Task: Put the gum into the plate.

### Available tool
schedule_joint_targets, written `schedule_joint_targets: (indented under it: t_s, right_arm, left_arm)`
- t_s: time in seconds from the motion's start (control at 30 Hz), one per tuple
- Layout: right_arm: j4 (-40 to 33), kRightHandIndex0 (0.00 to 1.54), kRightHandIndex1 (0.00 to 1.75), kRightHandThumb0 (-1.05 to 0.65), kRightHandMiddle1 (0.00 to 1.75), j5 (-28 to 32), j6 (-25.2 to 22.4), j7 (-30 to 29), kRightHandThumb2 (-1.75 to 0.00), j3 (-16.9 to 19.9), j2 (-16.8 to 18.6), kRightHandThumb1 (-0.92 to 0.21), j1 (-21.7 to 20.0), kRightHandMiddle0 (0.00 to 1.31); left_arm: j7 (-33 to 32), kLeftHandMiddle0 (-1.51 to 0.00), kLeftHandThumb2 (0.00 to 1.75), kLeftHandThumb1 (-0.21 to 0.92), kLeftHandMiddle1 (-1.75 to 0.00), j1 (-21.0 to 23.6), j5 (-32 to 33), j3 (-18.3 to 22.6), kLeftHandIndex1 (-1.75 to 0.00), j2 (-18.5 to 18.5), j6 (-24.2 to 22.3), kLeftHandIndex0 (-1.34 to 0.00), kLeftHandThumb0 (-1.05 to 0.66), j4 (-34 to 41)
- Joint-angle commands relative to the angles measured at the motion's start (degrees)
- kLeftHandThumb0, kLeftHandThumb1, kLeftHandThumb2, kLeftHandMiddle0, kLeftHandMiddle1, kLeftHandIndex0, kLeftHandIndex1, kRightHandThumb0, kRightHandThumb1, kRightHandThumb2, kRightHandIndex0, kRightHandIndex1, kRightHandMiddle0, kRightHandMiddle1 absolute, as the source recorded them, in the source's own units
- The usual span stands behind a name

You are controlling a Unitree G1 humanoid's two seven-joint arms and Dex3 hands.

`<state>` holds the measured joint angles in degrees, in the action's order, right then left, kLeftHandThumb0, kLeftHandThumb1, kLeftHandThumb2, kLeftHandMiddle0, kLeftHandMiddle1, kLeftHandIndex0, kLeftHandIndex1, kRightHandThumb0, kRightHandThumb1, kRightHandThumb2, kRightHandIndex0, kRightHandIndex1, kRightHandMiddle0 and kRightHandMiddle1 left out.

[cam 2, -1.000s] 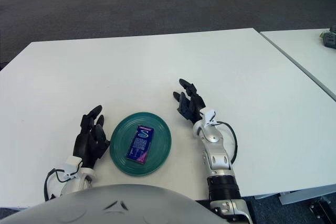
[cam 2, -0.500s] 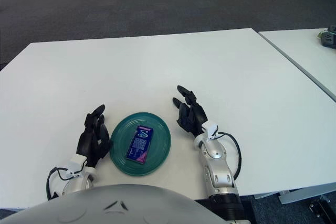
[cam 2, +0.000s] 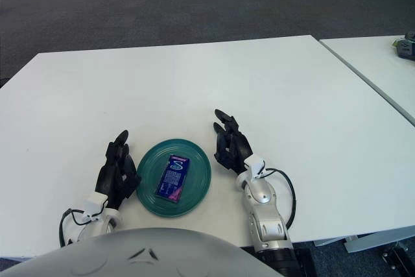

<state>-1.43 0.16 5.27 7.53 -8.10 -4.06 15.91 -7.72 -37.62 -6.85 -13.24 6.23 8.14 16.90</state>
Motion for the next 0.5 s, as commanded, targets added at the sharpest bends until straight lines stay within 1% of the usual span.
schedule_joint_targets:
  t_s: [0.0, 0.13, 0.3, 0.47]
  right_arm:
    - [5.5, 0.02, 0.0, -0.7, 0.23, -1.6, -1.3, 0.0, -0.96, -1.5, 0.0, -0.92, 3.3, 0.0]
    - [6.5, 0.0, 0.0, -0.69, 0.17, -2.3, 0.8, -0.4, -0.98, -1.9, 0.2, -0.92, 3.6, 0.0]
    - [8.4, 0.0, 0.0, -0.7, 0.09, -4.3, 2.3, -3.1, -0.97, -2.0, 1.1, -0.92, 3.2, 0.0]
    - [10.0, 0.0, 0.0, -0.69, 0.02, -5.6, 3.8, -5.5, -0.96, -1.9, 2.1, -0.92, 2.8, 0.0]
  left_arm:
    - [0.6, -0.04, 1.02, 0.92, 0.0, 0.2, 0.7, 0.2, -0.25, -0.4, -1.8, 0.0, -0.89, -0.7]
    - [0.3, -0.03, 1.02, 0.92, 0.0, 0.6, 0.8, 0.4, -0.23, -0.5, -1.0, 0.0, -0.9, -2.0]
    - [0.0, -0.02, 1.03, 0.92, 0.0, 0.9, 0.7, 0.6, -0.22, -0.7, 0.5, 0.0, -0.91, -3.2]
    - [-0.4, -0.02, 1.03, 0.92, 0.0, 1.0, 0.5, 1.0, -0.25, -0.6, 1.1, 0.0, -0.91, -3.8]
